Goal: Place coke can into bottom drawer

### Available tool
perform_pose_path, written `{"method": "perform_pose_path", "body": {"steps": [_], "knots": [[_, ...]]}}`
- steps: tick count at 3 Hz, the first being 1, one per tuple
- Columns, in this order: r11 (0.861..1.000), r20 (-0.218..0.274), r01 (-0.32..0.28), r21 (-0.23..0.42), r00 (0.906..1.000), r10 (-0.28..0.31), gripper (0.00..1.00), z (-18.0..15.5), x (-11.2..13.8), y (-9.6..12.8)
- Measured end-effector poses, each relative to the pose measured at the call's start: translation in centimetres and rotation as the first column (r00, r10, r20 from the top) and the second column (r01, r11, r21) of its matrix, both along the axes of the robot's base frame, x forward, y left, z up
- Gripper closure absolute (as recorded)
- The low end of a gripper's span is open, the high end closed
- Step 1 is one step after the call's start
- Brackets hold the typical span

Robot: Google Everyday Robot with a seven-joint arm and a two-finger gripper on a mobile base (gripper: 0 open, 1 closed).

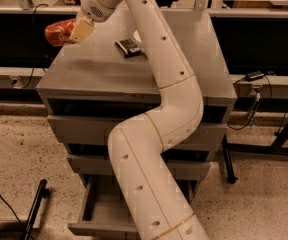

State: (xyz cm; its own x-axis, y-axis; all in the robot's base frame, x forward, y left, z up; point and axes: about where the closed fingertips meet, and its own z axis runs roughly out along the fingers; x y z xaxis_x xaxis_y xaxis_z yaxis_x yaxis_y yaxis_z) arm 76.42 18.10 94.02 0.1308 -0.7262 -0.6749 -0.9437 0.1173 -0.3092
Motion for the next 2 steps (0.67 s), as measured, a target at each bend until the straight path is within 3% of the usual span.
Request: {"method": "perform_pose_path", "body": {"steps": [1, 2], "knots": [[0.998, 0.019, 0.061, -0.033, 0.9980, -0.060, 1.00, -0.17, 0.16, -1.31], [0.993, 0.038, 0.114, 0.011, 0.9927, -0.114, 1.00, -0.55, -0.17, -0.74]]}}
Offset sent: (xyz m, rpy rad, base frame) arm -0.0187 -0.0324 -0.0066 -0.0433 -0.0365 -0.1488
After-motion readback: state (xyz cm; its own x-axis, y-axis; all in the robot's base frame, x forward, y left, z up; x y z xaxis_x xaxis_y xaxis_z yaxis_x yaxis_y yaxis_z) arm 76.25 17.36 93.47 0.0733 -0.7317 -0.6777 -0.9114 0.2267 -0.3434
